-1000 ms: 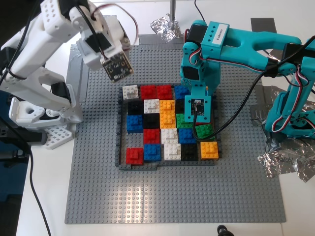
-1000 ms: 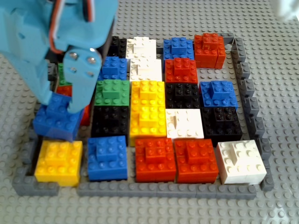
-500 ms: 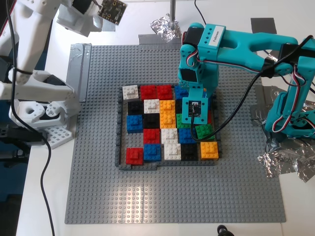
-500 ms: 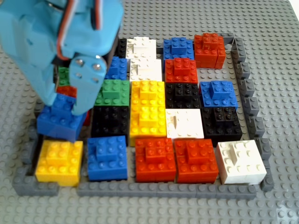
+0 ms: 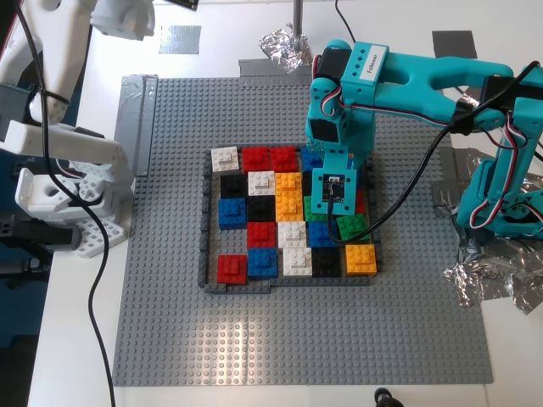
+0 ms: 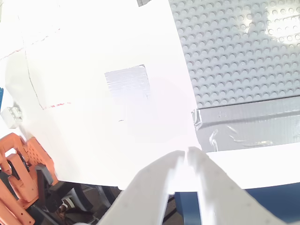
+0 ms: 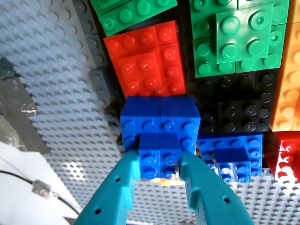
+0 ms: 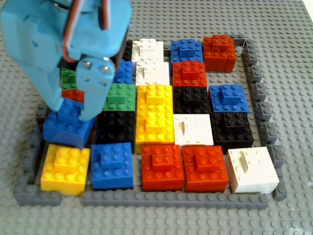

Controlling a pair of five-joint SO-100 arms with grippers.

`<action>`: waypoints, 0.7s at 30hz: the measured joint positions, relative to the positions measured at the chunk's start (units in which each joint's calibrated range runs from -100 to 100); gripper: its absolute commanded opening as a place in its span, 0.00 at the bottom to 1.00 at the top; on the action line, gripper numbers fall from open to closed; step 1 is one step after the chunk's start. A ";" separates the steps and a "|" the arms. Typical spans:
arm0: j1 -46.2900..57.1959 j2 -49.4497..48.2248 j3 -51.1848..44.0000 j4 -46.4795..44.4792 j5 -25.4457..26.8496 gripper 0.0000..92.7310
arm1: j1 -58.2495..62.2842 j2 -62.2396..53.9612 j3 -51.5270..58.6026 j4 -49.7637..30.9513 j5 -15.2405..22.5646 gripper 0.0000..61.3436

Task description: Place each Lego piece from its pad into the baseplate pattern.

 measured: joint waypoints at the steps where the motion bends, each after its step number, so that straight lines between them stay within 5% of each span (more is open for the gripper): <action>1: 0.00 0.00 0.00 0.00 0.00 0.00 | -0.82 0.00 0.97 0.00 0.00 0.00; 21: 0.30 -8.28 4.00 -1.04 2.72 0.00 | 0.55 -0.35 5.03 -0.97 0.39 0.00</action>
